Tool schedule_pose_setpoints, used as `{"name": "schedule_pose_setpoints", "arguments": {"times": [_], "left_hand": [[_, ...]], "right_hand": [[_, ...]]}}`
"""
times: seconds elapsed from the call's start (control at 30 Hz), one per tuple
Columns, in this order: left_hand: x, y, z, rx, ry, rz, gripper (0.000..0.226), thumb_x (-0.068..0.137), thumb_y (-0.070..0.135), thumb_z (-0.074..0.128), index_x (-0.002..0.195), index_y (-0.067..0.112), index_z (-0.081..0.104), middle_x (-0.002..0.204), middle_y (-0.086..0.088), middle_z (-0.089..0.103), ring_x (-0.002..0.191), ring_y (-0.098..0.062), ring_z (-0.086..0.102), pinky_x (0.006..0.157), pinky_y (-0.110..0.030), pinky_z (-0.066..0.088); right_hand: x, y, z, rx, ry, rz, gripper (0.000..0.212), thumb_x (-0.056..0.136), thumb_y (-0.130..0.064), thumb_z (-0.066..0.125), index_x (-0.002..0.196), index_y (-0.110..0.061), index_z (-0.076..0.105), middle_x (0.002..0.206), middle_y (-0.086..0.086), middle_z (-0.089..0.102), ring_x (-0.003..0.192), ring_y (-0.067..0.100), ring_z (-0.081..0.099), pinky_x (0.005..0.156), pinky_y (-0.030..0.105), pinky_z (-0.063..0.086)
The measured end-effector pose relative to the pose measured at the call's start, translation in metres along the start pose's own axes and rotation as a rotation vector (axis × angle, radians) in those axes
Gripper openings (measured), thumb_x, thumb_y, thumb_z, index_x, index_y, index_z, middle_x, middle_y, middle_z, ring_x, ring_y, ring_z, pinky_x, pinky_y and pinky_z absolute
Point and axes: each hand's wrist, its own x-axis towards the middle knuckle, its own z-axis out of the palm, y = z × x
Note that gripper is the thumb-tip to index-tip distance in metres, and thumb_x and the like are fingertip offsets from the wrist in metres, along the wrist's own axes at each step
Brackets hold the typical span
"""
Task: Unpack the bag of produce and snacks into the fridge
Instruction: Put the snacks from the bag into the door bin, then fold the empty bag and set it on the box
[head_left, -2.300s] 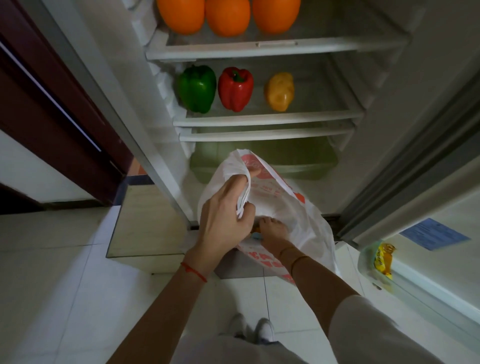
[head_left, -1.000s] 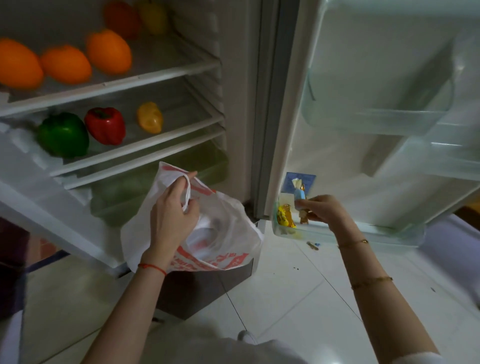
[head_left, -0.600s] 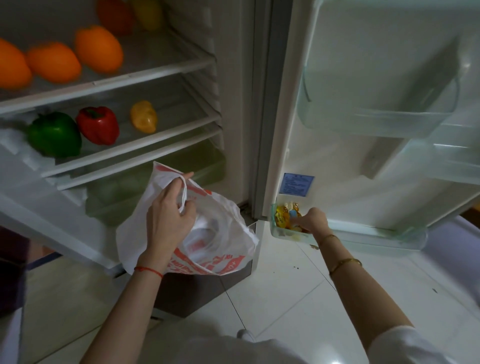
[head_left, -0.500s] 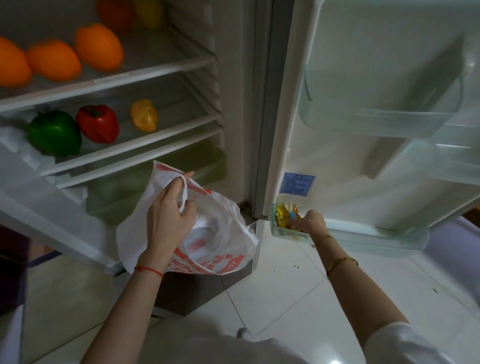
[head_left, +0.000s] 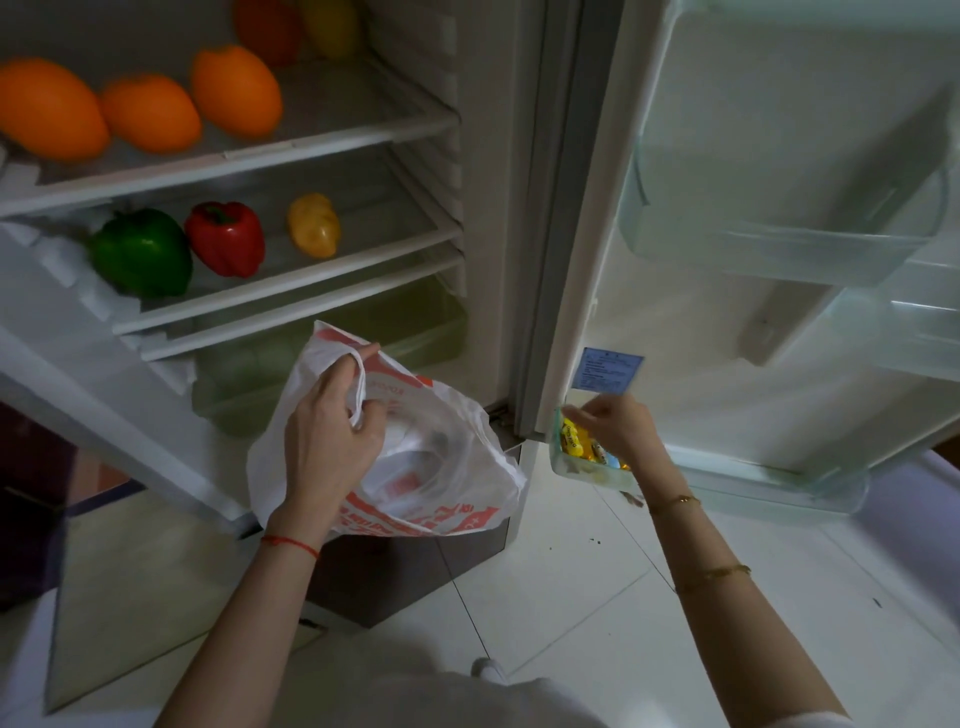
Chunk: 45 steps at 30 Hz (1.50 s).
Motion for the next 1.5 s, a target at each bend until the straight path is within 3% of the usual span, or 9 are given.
{"name": "schedule_pose_setpoints", "arguments": {"times": [0.13,0.27,0.47,0.77,0.9,1.13,1.33,1.43,1.5], "left_hand": [[-0.004,-0.009,-0.007,0.009,0.007,-0.04,0.014,0.086,0.012,0.06,0.086,0.019,0.047,0.067,0.001,0.051,0.052,-0.018,0.048,0.046,-0.033,0.039],[-0.008,-0.014,-0.017,0.048,0.045,-0.065,0.019,0.089,0.017,0.06,0.079,0.02,0.044,0.059,0.008,0.043,0.046,-0.01,0.044,0.045,-0.023,0.027],[-0.019,-0.023,-0.038,0.093,0.113,-0.108,0.016,0.091,0.028,0.064,0.08,0.017,0.061,0.045,0.001,0.051,0.041,-0.02,0.048,0.045,-0.027,0.039],[-0.046,-0.018,-0.099,0.195,0.335,-0.196,0.023,0.093,0.028,0.064,0.076,0.012,0.065,0.043,0.009,0.039,0.042,-0.018,0.042,0.047,-0.028,0.035],[-0.072,-0.013,-0.123,0.256,0.376,-0.321,0.022,0.096,0.034,0.057,0.085,0.018,0.066,0.059,0.0,0.063,0.057,-0.02,0.055,0.058,-0.034,0.045],[-0.131,-0.033,-0.152,0.29,0.531,-0.476,0.023,0.094,0.038,0.056,0.089,0.019,0.068,0.062,-0.002,0.063,0.065,-0.028,0.065,0.065,-0.042,0.053],[-0.176,-0.061,-0.175,0.386,0.576,-0.676,0.024,0.094,0.036,0.06,0.084,0.014,0.065,0.061,-0.002,0.061,0.056,-0.019,0.05,0.053,-0.029,0.033],[-0.195,-0.086,-0.183,0.329,0.579,-0.732,0.023,0.094,0.032,0.063,0.087,0.011,0.066,0.066,-0.006,0.066,0.056,-0.023,0.059,0.054,-0.03,0.047],[-0.207,-0.104,-0.189,0.323,0.557,-0.751,0.025,0.094,0.032,0.063,0.089,0.008,0.066,0.068,-0.01,0.068,0.054,-0.027,0.062,0.054,-0.041,0.055]], "right_hand": [[-0.043,-0.052,-0.004,0.217,-0.223,-0.199,0.038,0.075,-0.059,0.071,0.084,-0.023,0.072,0.085,-0.006,0.073,0.08,0.01,0.068,0.076,0.029,0.056],[-0.06,-0.087,0.014,-0.023,-0.356,-0.296,0.044,0.076,-0.051,0.075,0.102,-0.016,0.07,0.095,-0.004,0.07,0.085,0.013,0.065,0.079,0.025,0.054],[-0.052,-0.097,0.038,-0.092,-0.243,-0.288,0.018,0.085,-0.024,0.067,0.079,-0.007,0.066,0.075,0.004,0.063,0.07,0.021,0.061,0.062,0.026,0.046],[-0.073,-0.154,-0.003,-0.063,-0.099,-0.594,0.036,0.085,-0.022,0.064,0.057,-0.016,0.043,0.059,0.003,0.048,0.054,0.016,0.039,0.057,0.029,0.033],[-0.081,-0.18,0.002,-0.044,-0.209,-0.696,0.03,0.087,-0.024,0.064,0.061,-0.015,0.052,0.058,-0.007,0.05,0.052,0.005,0.042,0.052,0.017,0.034],[-0.102,-0.218,0.045,-0.105,-0.388,-0.85,0.028,0.088,-0.025,0.066,0.063,-0.021,0.055,0.06,-0.008,0.052,0.055,0.004,0.045,0.05,0.016,0.033],[-0.129,-0.25,0.099,-0.08,-0.578,-0.885,0.025,0.089,-0.027,0.064,0.071,-0.009,0.064,0.064,-0.002,0.057,0.061,0.011,0.05,0.057,0.021,0.039],[-0.138,-0.268,0.137,-0.1,-0.653,-0.852,0.028,0.091,-0.027,0.062,0.08,-0.003,0.069,0.07,0.003,0.062,0.065,0.016,0.055,0.063,0.028,0.046],[-0.144,-0.281,0.166,-0.138,-0.686,-0.827,0.028,0.091,-0.029,0.062,0.082,-0.003,0.069,0.071,0.003,0.064,0.064,0.015,0.058,0.059,0.02,0.046]]}}
